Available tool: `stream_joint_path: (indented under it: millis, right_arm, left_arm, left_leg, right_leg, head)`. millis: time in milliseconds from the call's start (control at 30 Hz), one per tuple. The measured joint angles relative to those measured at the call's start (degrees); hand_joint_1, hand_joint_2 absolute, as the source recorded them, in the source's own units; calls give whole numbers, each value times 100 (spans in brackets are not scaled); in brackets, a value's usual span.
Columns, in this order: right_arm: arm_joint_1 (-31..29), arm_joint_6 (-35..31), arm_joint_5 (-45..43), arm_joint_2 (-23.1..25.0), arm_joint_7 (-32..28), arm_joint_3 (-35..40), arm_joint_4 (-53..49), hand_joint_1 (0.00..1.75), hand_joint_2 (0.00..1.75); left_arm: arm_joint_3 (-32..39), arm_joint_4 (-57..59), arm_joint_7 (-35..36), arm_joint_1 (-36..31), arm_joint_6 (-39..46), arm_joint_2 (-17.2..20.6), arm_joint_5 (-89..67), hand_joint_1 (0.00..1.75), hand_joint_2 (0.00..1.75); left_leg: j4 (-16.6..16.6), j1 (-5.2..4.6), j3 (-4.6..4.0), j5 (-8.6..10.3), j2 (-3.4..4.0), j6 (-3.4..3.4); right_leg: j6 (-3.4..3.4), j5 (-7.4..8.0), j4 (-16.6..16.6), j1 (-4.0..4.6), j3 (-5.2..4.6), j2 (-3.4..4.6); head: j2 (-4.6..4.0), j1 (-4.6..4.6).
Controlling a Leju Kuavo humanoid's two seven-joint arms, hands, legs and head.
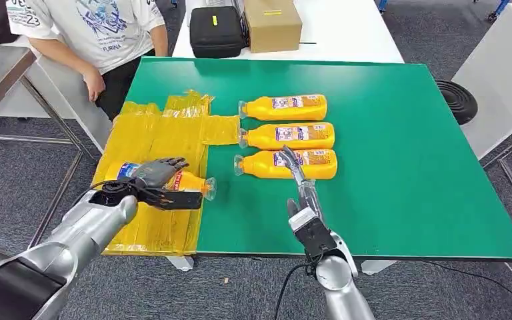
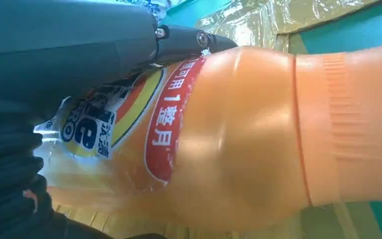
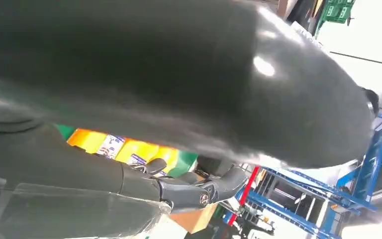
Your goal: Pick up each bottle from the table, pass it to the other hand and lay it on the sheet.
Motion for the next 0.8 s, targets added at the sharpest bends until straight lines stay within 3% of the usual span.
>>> stream_joint_path:
  millis: [800]
  right_arm:
    - [12,20,-31,13,-72,-63,144,0,0]
  left_arm:
    - [37,7,-293,-22,-2,194,22,0,175]
  left_leg:
    - [0,1,0,1,0,0]
  right_leg:
    - [0,0,1,0,1,0]
  head:
    - [0,0]
